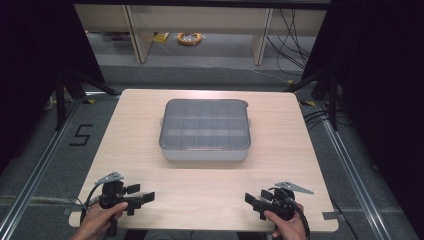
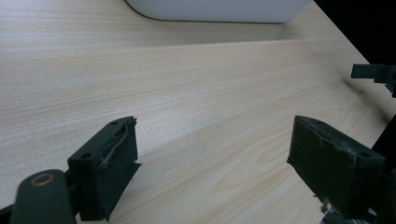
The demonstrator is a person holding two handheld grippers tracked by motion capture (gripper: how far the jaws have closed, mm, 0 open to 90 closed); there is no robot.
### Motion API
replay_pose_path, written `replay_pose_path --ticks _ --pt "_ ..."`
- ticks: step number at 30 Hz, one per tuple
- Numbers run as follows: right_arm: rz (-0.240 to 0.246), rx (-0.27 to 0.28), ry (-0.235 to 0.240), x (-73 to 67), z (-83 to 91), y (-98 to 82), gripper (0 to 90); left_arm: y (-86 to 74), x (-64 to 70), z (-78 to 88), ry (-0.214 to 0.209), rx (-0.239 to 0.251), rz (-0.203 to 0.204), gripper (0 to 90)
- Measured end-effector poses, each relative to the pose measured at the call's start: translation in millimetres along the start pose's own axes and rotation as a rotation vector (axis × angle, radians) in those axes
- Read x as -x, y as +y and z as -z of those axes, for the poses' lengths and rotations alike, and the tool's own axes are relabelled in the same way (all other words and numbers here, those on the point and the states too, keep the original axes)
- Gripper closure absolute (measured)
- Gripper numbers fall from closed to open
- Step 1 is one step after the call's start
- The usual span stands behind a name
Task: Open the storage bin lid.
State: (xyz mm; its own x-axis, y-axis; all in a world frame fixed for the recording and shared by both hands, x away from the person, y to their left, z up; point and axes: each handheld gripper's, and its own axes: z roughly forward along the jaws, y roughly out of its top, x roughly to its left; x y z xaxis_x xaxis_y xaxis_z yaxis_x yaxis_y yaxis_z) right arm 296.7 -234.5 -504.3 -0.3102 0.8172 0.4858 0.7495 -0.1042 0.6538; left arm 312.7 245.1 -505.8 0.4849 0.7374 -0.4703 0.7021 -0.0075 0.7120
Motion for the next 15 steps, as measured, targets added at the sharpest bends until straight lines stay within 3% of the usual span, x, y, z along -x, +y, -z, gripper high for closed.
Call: replay_pose_path --ticks 2,7,9,10,11,12,13,15 --pt "0.033 0.005 -0.010 4.0 1.2 0.8 23.9 0.5 -0.7 0.5 -0.009 -0.005 0.005 14.9" --pt "0.015 0.019 -0.006 6.7 1.4 0.8 24.0 0.7 -1.5 1.2 -0.001 0.010 0.016 14.9" --pt "-0.060 0.014 0.002 3.4 2.7 1.0 24.1 1.6 -2.7 2.1 -0.003 0.007 0.025 15.0" --pt "-0.049 0.023 -0.005 5.6 2.0 0.8 24.1 1.6 -3.0 2.4 -0.003 0.010 0.033 15.0" --pt "-0.076 0.025 0.005 4.8 2.6 1.3 24.2 1.8 -3.3 2.6 -0.003 0.015 0.038 15.0" --pt "-0.038 0.028 0.000 9.3 2.6 2.1 24.2 2.1 -4.2 2.7 -0.004 0.016 0.037 15.0" --pt "-0.031 0.026 0.001 10.9 2.6 2.2 24.3 2.5 -4.3 2.8 0.006 0.017 0.042 15.0" --pt "-0.088 0.019 0.016 8.0 3.2 2.2 24.4 3.3 -5.1 2.2 0.006 0.024 0.048 15.0"
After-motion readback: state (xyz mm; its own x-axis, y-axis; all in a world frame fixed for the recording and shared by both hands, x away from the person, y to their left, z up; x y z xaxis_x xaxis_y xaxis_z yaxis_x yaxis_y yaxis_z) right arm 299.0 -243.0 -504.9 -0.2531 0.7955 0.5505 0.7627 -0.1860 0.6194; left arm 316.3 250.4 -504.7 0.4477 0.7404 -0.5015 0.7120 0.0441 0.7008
